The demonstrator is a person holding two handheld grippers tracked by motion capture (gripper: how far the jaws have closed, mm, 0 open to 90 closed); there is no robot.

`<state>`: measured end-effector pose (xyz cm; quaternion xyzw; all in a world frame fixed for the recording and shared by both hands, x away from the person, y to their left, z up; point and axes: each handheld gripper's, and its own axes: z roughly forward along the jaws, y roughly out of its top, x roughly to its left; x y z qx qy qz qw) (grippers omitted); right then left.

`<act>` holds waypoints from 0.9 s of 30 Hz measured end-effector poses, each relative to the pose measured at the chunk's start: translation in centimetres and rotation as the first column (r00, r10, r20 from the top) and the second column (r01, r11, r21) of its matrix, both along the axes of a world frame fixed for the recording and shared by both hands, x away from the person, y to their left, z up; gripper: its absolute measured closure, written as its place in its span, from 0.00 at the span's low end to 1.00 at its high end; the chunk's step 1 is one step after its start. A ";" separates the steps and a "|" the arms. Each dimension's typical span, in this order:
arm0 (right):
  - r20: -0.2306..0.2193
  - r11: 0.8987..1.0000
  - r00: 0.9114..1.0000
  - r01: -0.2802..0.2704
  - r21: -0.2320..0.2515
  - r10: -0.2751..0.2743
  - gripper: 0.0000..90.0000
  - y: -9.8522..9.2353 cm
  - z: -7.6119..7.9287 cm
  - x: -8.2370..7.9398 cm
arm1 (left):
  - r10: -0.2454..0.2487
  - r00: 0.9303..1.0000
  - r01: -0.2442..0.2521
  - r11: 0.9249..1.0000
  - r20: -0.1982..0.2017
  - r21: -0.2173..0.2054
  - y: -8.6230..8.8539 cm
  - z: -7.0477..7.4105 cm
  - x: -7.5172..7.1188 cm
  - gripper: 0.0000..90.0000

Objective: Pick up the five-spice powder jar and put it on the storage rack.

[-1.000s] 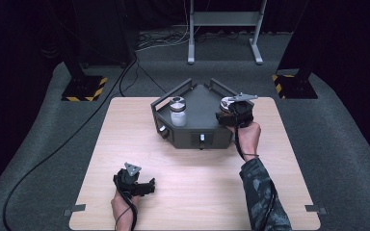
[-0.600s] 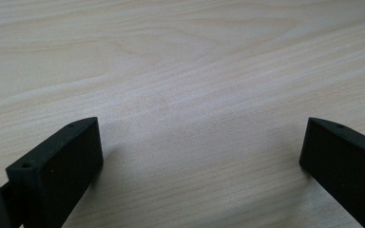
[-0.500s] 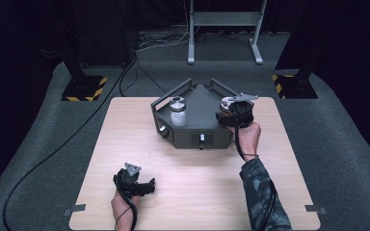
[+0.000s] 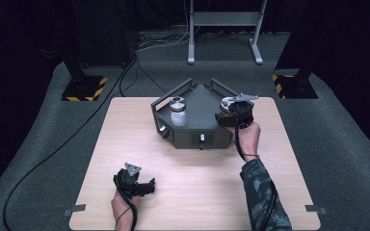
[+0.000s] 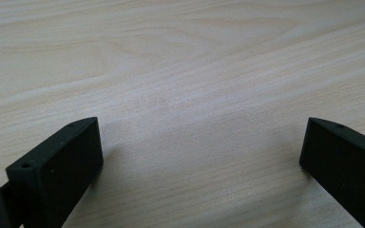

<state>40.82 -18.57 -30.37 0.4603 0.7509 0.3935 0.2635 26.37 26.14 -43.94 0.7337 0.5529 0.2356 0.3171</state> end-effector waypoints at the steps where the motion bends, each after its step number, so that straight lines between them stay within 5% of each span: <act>1: 0.015 1.000 1.000 0.019 -0.016 -0.019 0.07 0.4 0.0 -0.4 | -0.001 1.000 0.001 1.000 -0.002 0.000 0.0 0.0 0.0 0.00; 5: -0.015 0.999 1.000 -0.001 -0.049 0.001 0.00 0.4 0.6 -0.8 | 0.000 1.000 0.000 1.000 -0.001 -0.001 0.0 0.0 0.0 0.00; 17: 0.063 0.996 0.997 -0.050 -0.067 0.054 0.00 -2.1 0.3 -7.2 | 0.001 1.000 -0.001 1.000 0.000 0.000 0.0 0.0 0.0 0.00; 21: 0.080 0.998 0.996 -0.041 -0.054 0.046 0.00 -3.4 -0.7 -10.0 | 0.001 1.000 -0.001 1.000 -0.001 0.000 0.0 0.0 0.0 0.00; 27: 0.086 0.999 0.996 0.006 -0.041 -0.002 0.00 -5.4 -4.3 -14.2 | 0.001 1.000 -0.001 1.000 0.001 0.002 -0.1 0.0 0.0 0.00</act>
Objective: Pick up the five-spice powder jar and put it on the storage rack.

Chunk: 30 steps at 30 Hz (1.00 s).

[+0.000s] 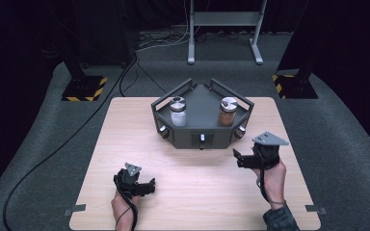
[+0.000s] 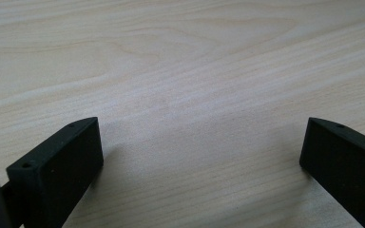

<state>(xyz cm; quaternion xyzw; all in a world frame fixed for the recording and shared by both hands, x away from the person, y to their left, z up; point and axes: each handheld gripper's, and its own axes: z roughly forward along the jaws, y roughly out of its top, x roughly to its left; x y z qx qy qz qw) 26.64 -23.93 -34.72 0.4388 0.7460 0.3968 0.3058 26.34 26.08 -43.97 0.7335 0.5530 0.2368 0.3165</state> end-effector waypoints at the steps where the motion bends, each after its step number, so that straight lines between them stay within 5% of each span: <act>1: -0.005 1.000 1.000 0.001 -0.005 -0.001 0.00 -0.2 -0.7 -0.5 | 0.000 1.000 0.000 1.000 -0.001 0.000 0.0 0.0 0.0 0.00; 9: -0.110 1.000 0.994 -0.003 0.008 0.004 0.00 -1.9 -6.3 -2.2 | 0.000 1.000 0.000 1.000 0.001 0.001 0.0 0.0 0.0 0.00; 14: -0.135 1.000 0.991 -0.014 -0.025 0.010 0.00 -2.0 -8.3 -2.4 | 0.000 1.000 0.000 1.000 0.000 0.000 0.0 0.0 0.0 0.00; 30: -0.152 0.999 0.988 0.000 0.034 0.006 0.00 -3.4 -9.6 -2.2 | 0.000 1.000 0.000 1.000 -0.001 0.000 0.0 0.0 0.0 0.00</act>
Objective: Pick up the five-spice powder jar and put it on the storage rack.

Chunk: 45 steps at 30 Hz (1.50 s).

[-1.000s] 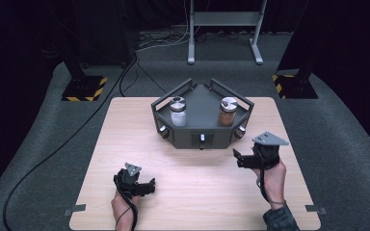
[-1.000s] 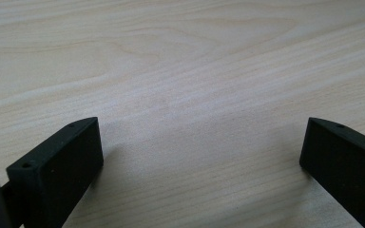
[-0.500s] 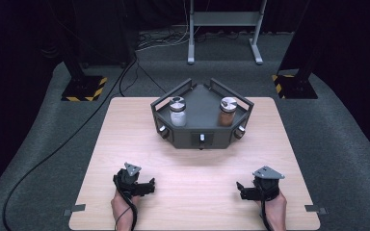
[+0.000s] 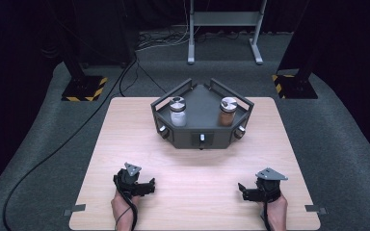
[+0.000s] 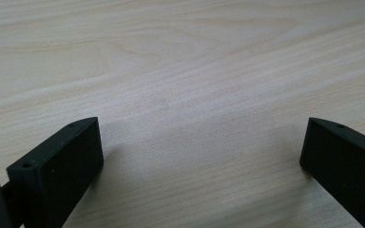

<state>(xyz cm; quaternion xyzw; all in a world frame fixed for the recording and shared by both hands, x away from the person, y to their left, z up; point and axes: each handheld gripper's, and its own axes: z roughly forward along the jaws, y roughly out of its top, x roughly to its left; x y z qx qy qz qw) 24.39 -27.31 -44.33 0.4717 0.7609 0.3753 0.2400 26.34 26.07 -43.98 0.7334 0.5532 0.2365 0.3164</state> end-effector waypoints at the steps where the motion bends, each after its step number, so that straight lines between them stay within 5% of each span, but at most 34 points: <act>1: 0.000 1.000 1.000 0.001 0.007 -0.001 0.00 -0.1 0.0 0.0 | 0.000 1.000 0.000 1.000 0.000 0.000 0.0 0.0 0.0 0.00; 45: -0.009 0.999 0.999 0.032 0.036 -0.032 0.01 -0.4 -0.1 0.0 | 0.001 1.000 -0.001 1.000 0.002 0.002 -0.1 0.0 0.0 0.00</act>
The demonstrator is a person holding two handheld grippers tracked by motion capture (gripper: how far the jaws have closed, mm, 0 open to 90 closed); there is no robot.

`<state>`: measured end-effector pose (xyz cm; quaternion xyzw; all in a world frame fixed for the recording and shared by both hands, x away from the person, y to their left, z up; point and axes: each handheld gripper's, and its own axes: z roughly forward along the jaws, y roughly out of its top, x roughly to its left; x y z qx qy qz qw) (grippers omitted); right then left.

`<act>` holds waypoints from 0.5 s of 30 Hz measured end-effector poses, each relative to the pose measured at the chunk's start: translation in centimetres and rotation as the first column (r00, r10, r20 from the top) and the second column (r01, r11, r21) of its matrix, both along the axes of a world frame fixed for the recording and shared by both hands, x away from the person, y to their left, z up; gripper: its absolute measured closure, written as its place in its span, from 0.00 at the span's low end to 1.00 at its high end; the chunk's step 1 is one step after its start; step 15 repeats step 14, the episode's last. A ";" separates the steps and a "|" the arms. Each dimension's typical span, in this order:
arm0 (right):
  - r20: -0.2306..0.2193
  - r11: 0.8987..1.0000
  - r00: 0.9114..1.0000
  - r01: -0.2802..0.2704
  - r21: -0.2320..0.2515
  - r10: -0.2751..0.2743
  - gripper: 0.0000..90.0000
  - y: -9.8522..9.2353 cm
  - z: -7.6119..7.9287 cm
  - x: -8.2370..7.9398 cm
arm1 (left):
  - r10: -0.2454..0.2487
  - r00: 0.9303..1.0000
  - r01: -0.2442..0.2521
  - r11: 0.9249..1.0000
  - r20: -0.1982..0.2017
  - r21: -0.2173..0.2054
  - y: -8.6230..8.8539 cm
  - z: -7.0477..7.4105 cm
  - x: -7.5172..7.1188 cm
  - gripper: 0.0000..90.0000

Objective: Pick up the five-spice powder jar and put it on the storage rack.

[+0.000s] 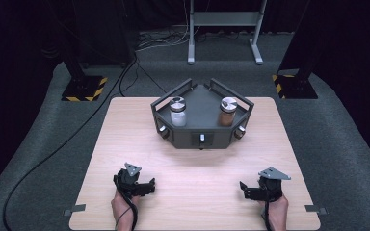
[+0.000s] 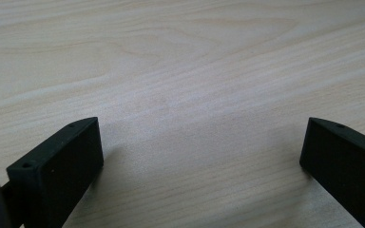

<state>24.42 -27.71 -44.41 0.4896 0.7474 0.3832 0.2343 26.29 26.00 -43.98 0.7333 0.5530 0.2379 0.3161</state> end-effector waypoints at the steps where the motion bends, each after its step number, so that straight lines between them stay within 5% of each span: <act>1: -0.001 1.000 1.000 0.000 -0.003 0.000 0.01 0.0 0.0 0.0 | 0.000 1.000 0.000 1.000 0.000 0.000 0.0 0.0 0.0 0.00; 15: -0.006 1.000 1.000 -0.010 0.012 0.011 0.01 -0.3 0.0 0.2 | 0.000 1.000 0.000 1.000 0.000 0.000 0.0 0.0 0.0 0.00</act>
